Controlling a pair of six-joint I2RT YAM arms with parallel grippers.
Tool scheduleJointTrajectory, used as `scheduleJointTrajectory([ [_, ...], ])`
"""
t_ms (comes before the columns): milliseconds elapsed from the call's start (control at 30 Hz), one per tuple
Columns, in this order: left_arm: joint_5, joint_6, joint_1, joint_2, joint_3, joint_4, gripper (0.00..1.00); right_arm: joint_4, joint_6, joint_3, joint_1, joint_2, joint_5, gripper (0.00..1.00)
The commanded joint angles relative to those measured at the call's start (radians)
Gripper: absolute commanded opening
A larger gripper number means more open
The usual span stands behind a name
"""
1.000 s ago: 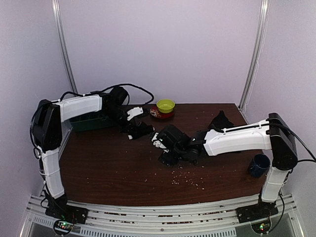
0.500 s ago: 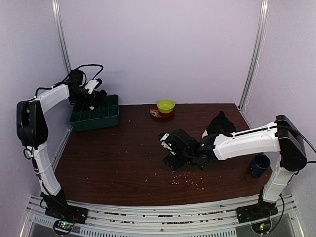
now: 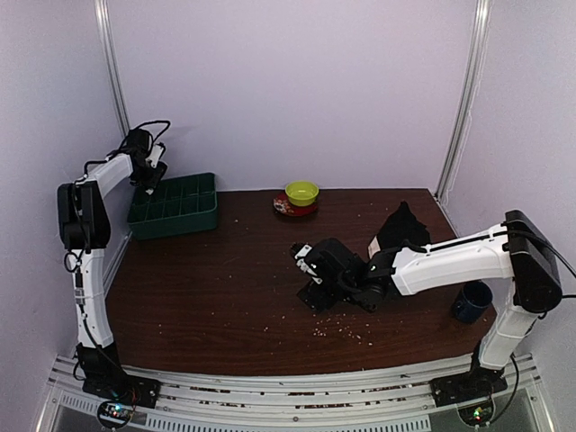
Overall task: Roll the underwear
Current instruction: Move the storage box to the corner of the board.
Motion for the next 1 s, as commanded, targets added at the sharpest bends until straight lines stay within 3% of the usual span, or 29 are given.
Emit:
scheduleJointTrajectory([
  [0, -0.093, -0.051, 0.044, 0.037, 0.068, 0.017, 0.0, 0.022, 0.016, -0.011, -0.003, 0.006, -0.011, 1.0],
  [200, -0.17, -0.07, 0.073, 0.08, 0.075, 0.055, 0.0, 0.027, 0.016, -0.011, -0.002, 0.018, -0.023, 1.0],
  [667, -0.08, -0.042, 0.08, 0.157, 0.083, 0.045, 0.0, 0.027, 0.016, -0.008, -0.002, 0.034, -0.035, 1.0],
  [967, -0.099, -0.051, 0.078, 0.203, 0.111, 0.015, 0.0, 0.024, 0.016, -0.005, -0.002, 0.04, -0.037, 1.0],
])
